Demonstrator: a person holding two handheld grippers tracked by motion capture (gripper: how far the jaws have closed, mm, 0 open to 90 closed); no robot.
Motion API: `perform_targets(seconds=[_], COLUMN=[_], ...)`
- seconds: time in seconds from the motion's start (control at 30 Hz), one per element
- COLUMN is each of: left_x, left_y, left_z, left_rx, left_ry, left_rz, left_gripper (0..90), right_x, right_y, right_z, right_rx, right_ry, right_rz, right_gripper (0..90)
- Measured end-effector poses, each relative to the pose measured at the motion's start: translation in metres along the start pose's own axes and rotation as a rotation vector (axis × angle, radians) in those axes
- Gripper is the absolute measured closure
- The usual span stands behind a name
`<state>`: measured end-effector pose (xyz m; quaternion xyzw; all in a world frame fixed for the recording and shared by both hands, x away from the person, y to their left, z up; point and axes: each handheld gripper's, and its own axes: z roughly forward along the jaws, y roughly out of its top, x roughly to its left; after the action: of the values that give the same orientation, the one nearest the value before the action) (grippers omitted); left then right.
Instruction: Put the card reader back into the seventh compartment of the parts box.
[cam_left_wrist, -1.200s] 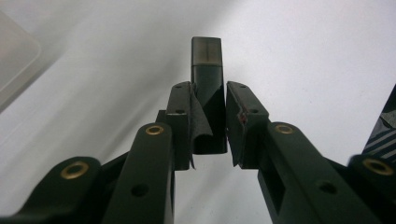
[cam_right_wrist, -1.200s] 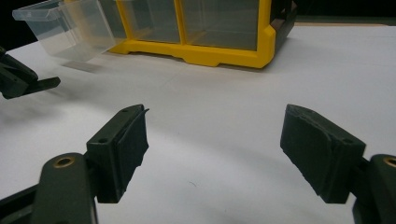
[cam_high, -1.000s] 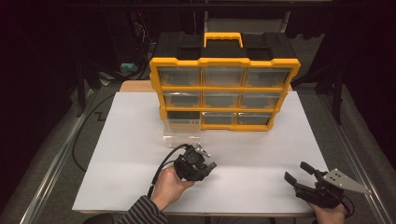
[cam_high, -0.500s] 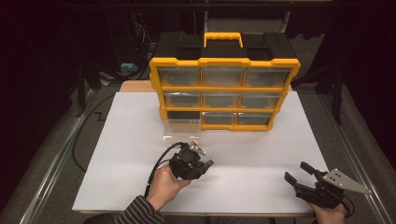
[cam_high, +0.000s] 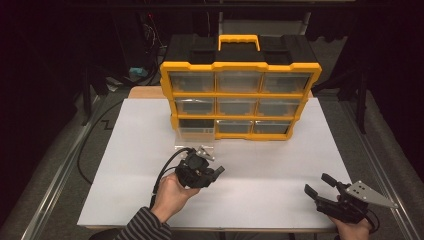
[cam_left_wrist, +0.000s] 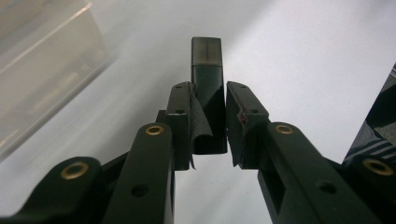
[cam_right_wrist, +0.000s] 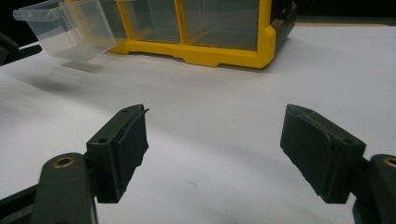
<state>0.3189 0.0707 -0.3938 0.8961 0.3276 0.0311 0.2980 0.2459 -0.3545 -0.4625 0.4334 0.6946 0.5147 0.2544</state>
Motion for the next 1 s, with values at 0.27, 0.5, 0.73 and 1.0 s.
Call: perform_targets(seconds=[0.27, 0.5, 0.73, 1.0], left_x=[0.004, 0.007, 0.01, 0.015], left_y=[0.003, 0.006, 0.01, 0.016], left_z=[-0.011, -0.017, -0.021, -0.032], left_rx=[-0.019, -0.027, -0.034, -0.05], left_ry=[0.007, 0.01, 0.01, 0.019], left_rz=[0.0, -0.004, -0.009, -0.009], left_gripper=[72.8, 72.8, 72.7, 72.7], right_x=[0.0, 0.0, 0.0, 0.0], right_y=[0.0, 0.0, 0.0, 0.0], right_z=[0.0, 0.0, 0.0, 0.0], right_rx=[0.001, 0.001, 0.001, 0.002], right_ry=[-0.001, -0.001, -0.001, 0.0], right_rz=[-0.003, -0.003, -0.003, -0.002], right_gripper=[23.3, 23.3, 23.3, 23.3])
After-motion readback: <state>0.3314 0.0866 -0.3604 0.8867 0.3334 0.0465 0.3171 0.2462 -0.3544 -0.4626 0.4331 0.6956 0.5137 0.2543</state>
